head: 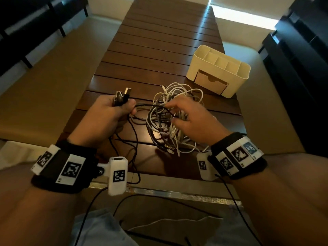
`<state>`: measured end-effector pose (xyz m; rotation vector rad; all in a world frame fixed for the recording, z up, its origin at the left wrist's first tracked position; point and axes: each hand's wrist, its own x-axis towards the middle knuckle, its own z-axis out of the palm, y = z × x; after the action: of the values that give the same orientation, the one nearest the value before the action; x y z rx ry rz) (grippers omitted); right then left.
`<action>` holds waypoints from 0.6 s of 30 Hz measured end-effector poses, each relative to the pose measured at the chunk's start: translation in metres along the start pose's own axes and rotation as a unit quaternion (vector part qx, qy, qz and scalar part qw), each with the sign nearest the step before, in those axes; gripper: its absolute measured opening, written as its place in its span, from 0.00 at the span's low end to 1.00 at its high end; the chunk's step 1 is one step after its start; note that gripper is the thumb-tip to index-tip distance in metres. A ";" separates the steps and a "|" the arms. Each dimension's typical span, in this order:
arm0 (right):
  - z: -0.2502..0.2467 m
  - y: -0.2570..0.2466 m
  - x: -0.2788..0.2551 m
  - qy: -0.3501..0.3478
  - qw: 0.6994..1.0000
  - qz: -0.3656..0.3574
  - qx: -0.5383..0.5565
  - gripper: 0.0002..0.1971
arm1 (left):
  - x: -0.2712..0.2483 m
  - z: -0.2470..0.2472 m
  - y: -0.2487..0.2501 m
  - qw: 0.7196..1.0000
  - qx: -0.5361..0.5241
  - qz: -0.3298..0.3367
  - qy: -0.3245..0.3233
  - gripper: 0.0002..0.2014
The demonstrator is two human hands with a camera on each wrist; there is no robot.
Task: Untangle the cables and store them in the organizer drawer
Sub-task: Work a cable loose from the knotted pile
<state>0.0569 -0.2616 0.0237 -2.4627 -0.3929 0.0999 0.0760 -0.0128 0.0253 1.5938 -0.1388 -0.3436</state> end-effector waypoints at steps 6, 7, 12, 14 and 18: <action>0.020 0.024 0.006 -0.009 0.998 0.024 -0.054 0.07 | -0.006 -0.007 0.005 0.989 -0.140 0.049 0.000 0.16; 0.020 0.028 0.007 0.003 0.998 0.029 -0.053 0.07 | -0.006 -0.009 0.004 0.987 -0.155 0.043 0.011 0.17; 0.011 0.024 0.005 0.117 0.987 0.013 0.106 0.10 | 0.001 -0.013 -0.008 0.989 0.134 -0.028 0.052 0.14; 0.007 0.024 0.005 0.106 0.994 -0.014 0.029 0.11 | 0.002 -0.009 -0.008 0.963 0.256 -0.003 0.085 0.10; 0.010 0.023 0.005 0.013 0.972 -0.030 -0.233 0.13 | -0.006 0.009 0.014 0.924 0.305 0.108 0.203 0.13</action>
<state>0.0655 -0.2720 0.0015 -2.9056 -0.5289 -0.0587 0.0691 -0.0208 0.0399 2.2059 -0.1042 0.2349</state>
